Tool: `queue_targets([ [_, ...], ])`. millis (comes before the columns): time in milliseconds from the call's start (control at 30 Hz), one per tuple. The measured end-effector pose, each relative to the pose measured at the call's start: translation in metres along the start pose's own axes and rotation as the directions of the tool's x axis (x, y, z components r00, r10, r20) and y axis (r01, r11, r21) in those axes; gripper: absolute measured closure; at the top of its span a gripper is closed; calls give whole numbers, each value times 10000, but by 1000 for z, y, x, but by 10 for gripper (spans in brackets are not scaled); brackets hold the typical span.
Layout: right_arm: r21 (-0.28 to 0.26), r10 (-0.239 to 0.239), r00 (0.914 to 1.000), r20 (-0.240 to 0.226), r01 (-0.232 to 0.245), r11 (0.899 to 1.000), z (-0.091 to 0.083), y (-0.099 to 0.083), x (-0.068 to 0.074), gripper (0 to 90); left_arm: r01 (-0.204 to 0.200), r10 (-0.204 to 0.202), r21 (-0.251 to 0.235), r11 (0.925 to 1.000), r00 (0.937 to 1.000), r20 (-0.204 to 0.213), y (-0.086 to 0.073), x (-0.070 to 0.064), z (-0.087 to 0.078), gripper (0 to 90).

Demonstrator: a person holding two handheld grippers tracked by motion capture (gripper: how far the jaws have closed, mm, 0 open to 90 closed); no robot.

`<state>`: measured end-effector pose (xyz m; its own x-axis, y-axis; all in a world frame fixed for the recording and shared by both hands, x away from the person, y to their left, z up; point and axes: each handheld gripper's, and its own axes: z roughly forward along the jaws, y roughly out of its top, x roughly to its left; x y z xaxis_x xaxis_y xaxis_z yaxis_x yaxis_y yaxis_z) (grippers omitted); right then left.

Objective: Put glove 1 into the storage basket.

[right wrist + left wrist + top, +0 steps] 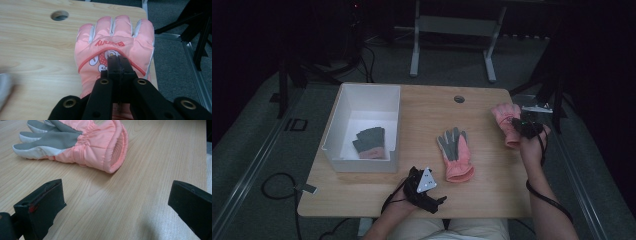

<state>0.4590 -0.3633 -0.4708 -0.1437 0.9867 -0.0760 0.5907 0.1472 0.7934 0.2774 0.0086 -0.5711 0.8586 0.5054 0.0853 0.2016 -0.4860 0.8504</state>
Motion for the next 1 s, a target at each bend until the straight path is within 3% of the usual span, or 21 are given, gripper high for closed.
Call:
queue_targets([
  [133, -120, 383, 9991, -200, -385, 9992, -25, -11, 8, 900, 2, -2, 4, 10000, 10000, 11, 0, 0, 0, 2],
  [367, -200, 619, 9972, -411, -628, 9978, -68, -32, 23, 900, -54, 54, 50, 10000, 10000, 39, 0, 0, 0, 2],
  [567, -364, 836, 9959, -359, -849, 9957, -93, -47, 35, 900, -120, 120, 41, 9999, 9999, -25, 0, 0, 0, 2],
  [733, -329, 797, 9967, -156, -802, 9962, -94, -60, 41, 900, -119, 120, 33, 9999, 9999, -22, 0, 0, 0, 2],
  [1000, 158, 1022, 9947, 145, -1024, 9946, -69, -78, 40, 900, -204, 204, 42, 9998, 9998, 45, 0, -1, 0, 2],
])
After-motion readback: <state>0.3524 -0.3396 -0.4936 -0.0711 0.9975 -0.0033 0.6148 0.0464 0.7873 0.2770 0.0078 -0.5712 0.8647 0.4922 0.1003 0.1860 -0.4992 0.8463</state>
